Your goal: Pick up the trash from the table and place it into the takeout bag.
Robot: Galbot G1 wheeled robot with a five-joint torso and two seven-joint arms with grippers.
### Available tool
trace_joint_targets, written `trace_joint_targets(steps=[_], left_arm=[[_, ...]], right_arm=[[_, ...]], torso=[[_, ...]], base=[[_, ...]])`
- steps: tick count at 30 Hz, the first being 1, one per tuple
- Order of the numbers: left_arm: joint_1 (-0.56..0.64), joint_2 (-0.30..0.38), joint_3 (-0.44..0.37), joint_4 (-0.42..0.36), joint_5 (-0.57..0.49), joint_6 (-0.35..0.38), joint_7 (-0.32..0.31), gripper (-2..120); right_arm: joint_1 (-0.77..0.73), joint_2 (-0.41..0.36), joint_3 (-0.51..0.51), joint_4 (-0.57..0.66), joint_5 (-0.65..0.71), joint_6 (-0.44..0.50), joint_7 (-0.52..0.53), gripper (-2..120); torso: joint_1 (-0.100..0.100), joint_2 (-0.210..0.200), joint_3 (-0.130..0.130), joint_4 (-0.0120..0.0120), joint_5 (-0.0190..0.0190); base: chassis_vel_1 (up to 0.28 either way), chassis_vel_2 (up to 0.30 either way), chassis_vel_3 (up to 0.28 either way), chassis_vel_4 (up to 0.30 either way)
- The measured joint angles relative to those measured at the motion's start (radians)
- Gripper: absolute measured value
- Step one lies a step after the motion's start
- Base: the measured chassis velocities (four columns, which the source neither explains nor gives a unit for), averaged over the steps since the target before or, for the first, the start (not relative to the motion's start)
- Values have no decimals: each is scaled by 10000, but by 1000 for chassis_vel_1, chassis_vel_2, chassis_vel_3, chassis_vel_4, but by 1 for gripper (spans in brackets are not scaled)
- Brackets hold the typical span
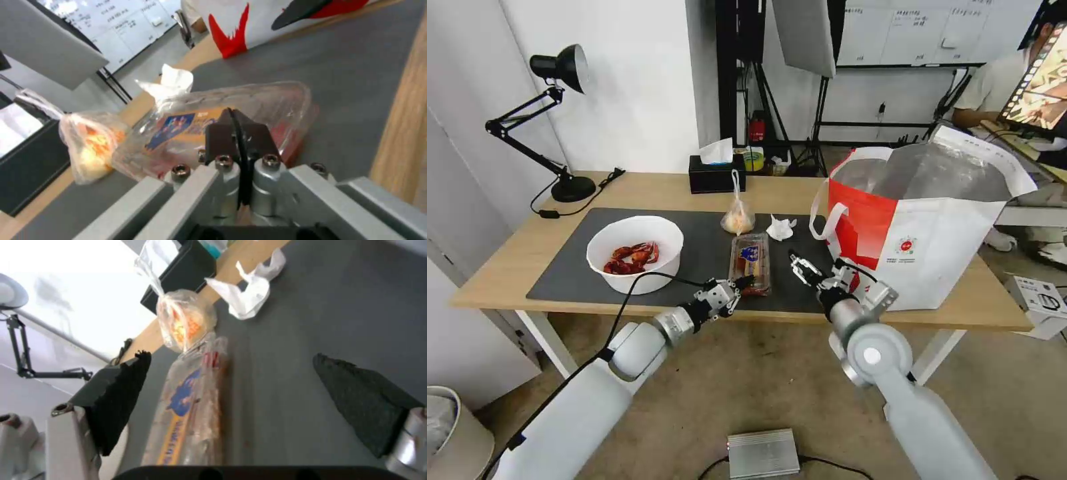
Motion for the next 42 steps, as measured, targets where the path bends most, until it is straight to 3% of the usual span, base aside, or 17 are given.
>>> trace_joint_targets(steps=[27,39,42], left_arm=[[98,-327,-26,269,2,-61,-76,0],[268,-339,-215,248,2,-127,-74,0],[320,-337,-255,237,1,-153,-74,0]], right_arm=[[1258,1490,-639,-1621,372,-467,419,92],[1495,1606,-648,-1836,921,-1266,668,92],[1518,1589,-646,-1878,932,-1368,696,86]], torso=[[-1,0,-1,-1,0],[0,1,-1,-1,0],[-1,0,-2,-1,0]], base=[[0,0,0,0],[0,0,0,0],[0,0,0,0]])
